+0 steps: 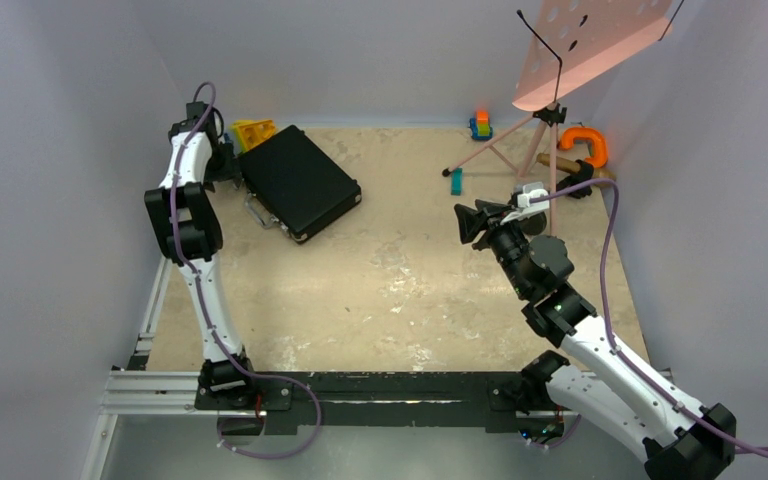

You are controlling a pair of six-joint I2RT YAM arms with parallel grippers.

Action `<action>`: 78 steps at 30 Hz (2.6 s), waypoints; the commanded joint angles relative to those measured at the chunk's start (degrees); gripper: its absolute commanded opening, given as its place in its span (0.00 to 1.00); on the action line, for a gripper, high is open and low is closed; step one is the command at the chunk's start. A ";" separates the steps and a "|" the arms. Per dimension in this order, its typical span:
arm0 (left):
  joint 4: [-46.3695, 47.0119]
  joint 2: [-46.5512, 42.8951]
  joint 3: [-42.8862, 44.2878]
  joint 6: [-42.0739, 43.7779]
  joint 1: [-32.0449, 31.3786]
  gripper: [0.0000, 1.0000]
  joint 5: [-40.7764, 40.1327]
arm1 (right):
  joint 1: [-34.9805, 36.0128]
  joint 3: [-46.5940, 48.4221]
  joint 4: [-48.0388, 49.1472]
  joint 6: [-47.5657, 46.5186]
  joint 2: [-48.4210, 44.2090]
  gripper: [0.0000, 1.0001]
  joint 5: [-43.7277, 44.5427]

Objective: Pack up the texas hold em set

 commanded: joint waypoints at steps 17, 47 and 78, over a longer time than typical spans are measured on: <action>14.95 -23.65 -22.97 -9.48 3.65 0.56 17.21 | -0.29 -0.08 2.24 -0.67 -1.34 0.51 0.63; -0.32 -4.38 -7.48 -19.30 -1.09 0.12 17.98 | -0.34 -0.14 2.68 -0.70 -0.14 0.51 0.69; -1.01 -13.60 5.62 -12.37 -5.75 0.17 8.70 | -0.34 -0.34 2.24 -0.58 -1.38 0.51 0.82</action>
